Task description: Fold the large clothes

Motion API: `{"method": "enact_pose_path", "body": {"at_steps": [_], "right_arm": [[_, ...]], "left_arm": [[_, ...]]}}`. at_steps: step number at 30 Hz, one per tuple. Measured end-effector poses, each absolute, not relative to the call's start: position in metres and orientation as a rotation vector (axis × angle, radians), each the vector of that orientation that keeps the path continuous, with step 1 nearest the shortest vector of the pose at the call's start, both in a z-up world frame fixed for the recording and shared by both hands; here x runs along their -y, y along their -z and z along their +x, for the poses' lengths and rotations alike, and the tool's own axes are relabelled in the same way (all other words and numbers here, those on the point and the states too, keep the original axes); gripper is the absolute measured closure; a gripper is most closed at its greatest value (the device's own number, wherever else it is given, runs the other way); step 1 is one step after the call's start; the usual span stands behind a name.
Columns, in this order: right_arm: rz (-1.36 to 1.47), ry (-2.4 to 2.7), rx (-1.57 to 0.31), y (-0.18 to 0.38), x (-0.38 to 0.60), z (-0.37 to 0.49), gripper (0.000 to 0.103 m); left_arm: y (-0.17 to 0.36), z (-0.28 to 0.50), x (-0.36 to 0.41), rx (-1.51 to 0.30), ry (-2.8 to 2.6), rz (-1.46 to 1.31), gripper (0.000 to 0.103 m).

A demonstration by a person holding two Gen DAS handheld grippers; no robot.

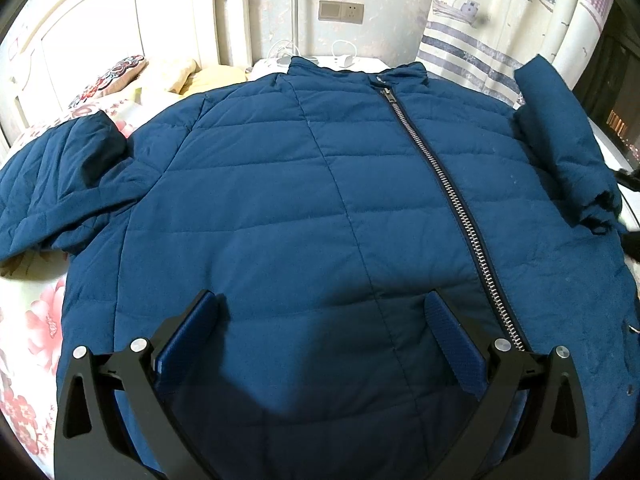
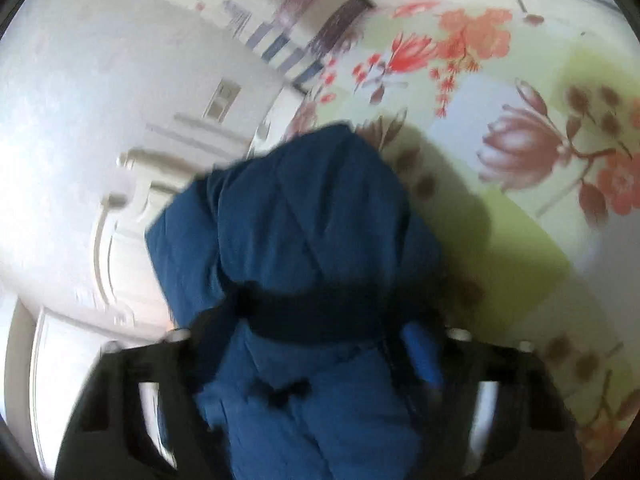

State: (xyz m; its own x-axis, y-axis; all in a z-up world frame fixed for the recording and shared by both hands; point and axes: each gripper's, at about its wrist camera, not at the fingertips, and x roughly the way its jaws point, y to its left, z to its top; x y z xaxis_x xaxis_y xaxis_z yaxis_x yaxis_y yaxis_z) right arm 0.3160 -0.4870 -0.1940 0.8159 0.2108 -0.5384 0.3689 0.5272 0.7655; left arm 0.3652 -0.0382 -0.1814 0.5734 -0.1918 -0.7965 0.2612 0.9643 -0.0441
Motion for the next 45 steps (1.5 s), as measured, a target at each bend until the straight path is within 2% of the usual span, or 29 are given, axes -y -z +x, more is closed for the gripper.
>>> {"method": "enact_pose_path", "body": {"at_steps": [3,6,7,8,9,11,16,20,25,27,30,34,36,37,38,41,42,43,45], "right_arm": [[0.688,0.172,-0.488,0.128,0.437,0.307,0.080],[0.347,-0.010,-0.414,0.075,0.353,0.318,0.081],[0.223,-0.107,-0.426,0.063,0.316,0.324,0.078],[0.147,-0.196,-0.452,0.058,0.289,0.329,0.068],[0.069,-0.318,-0.499,0.055,0.257,0.334,0.047],[-0.019,-0.377,-0.503,0.051,0.221,0.330,0.024],[0.059,-0.278,-0.444,0.056,0.249,0.306,0.023],[0.068,0.060,-0.565,0.094,0.314,0.317,0.023],[0.096,0.158,-0.630,0.136,0.345,0.302,0.023],[0.019,0.236,-0.659,0.154,0.346,0.307,0.019],[-0.002,0.259,-0.718,0.168,0.341,0.320,0.019],[-0.067,0.317,-0.625,0.163,0.319,0.320,0.018],[-0.112,0.320,-0.581,0.159,0.310,0.315,0.013],[-0.123,0.314,-0.565,0.156,0.306,0.311,0.013],[-0.115,0.296,-0.558,0.152,0.306,0.308,0.013],[0.031,0.187,-0.557,0.124,0.322,0.296,0.013],[0.079,0.166,-0.535,0.110,0.329,0.288,0.012],[0.092,0.167,-0.515,0.100,0.332,0.283,0.011],[0.087,0.205,-0.440,0.071,0.342,0.264,0.005]], "left_arm": [[0.182,0.365,0.039,-0.924,0.263,0.087,0.004],[0.182,0.365,0.040,-0.924,0.261,0.089,0.004],[0.181,0.365,0.039,-0.923,0.263,0.085,0.004],[0.181,0.365,0.038,-0.921,0.267,0.075,0.004],[0.180,0.365,0.036,-0.919,0.270,0.064,0.004],[0.178,0.366,0.028,-0.910,0.282,0.013,0.004],[0.176,0.365,0.013,-0.891,0.319,-0.086,0.004],[0.176,0.367,0.015,-0.892,0.315,-0.079,0.004],[0.176,0.364,0.011,-0.888,0.324,-0.114,0.004],[0.173,0.368,0.001,-0.895,0.347,-0.216,0.004],[0.170,0.378,-0.016,-0.923,0.385,-0.400,0.004],[0.171,0.401,-0.019,-0.963,0.353,-0.481,0.005],[0.171,0.409,-0.014,-0.962,0.314,-0.477,0.005],[0.172,0.413,-0.010,-0.960,0.290,-0.471,0.007],[0.171,0.416,-0.007,-0.950,0.264,-0.455,0.021],[0.170,0.422,0.006,-0.939,0.253,-0.391,0.047],[0.169,0.423,0.010,-0.926,0.263,-0.376,0.050],[0.167,0.423,0.014,-0.908,0.264,-0.352,0.058],[0.158,0.419,0.017,-0.863,0.276,-0.327,0.066]]}}
